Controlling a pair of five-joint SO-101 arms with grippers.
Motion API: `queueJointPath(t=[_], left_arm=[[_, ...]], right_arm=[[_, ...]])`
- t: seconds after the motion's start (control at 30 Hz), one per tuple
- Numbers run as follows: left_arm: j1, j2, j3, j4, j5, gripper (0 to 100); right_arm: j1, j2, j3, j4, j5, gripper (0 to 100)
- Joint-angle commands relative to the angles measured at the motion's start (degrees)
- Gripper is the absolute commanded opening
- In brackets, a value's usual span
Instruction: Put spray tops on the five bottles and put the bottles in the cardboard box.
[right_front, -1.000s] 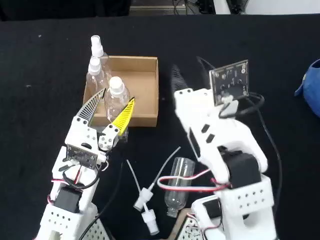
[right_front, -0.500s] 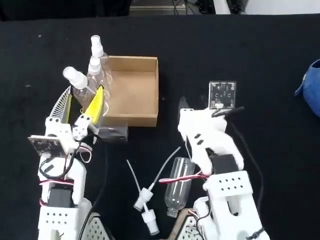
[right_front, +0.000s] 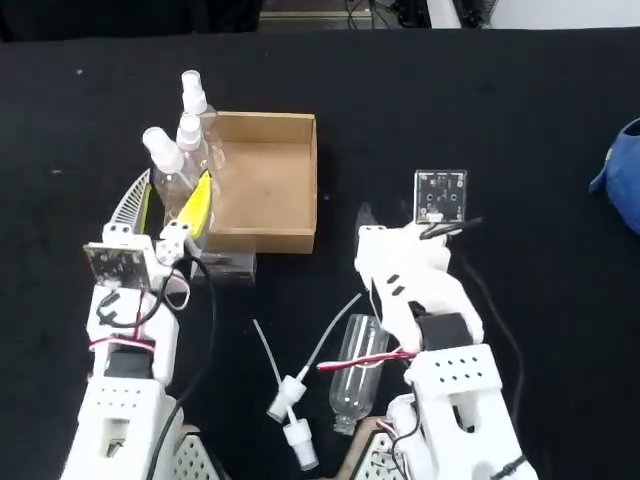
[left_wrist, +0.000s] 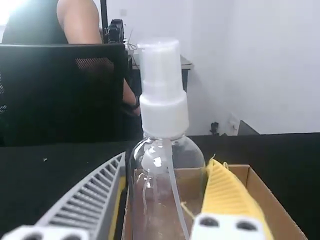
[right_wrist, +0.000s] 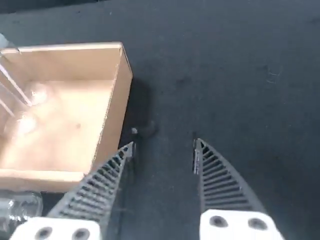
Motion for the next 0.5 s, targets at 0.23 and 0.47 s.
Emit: queueJointPath(t=[0.23, 0.47], left_arm=[[-0.48, 26.37, -10.95, -18.99, -0.35, 3], [-0.48, 35.78, -11.12, -27.25, -0.35, 3]], right_arm=[[1.41, -1.19, 0.13, -1.85, -0.35, 16.2], [1.32, -1.19, 0.13, -1.85, -0.35, 16.2]])
